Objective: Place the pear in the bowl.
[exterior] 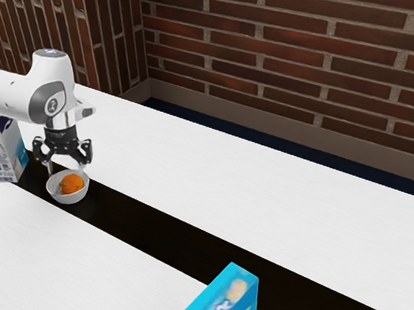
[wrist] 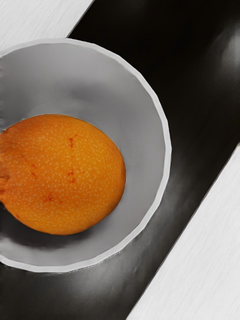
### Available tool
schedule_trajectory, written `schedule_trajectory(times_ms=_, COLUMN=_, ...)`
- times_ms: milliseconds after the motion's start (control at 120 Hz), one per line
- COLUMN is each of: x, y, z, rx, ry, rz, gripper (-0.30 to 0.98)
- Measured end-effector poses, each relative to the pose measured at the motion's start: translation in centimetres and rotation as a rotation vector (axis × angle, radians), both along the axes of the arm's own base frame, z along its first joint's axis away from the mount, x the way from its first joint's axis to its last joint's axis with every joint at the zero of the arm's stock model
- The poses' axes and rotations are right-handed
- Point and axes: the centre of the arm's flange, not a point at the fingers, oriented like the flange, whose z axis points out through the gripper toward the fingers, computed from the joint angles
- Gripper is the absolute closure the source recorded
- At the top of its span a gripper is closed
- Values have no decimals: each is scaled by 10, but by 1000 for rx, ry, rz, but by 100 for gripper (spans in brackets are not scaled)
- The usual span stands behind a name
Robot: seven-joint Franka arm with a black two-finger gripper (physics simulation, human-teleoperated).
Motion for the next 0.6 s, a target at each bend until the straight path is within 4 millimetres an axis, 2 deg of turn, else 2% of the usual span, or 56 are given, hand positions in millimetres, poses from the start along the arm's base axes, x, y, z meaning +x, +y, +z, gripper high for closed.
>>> schedule_trajectory(times_ms=33, x=3, y=-8, z=9, rx=4, ry=-14, rz=-16, gripper=12)
schedule_trajectory(times_ms=83, x=10, y=-32, z=29, rx=13, ry=-44, rz=-62, gripper=10)
schedule_trajectory(times_ms=267, x=22, y=-156, z=118, rx=-51, ry=-151, rz=-237, gripper=6)
schedule_trajectory(times_ms=350, x=35, y=-193, z=175, rx=-90, ry=-195, rz=-312, gripper=5)
schedule_trajectory(times_ms=425, x=40, y=-202, z=221, rx=-118, ry=-207, rz=-359, gripper=4)
schedule_trajectory(times_ms=600, x=29, y=-186, z=290, rx=-149, ry=-190, rz=-420, gripper=3)
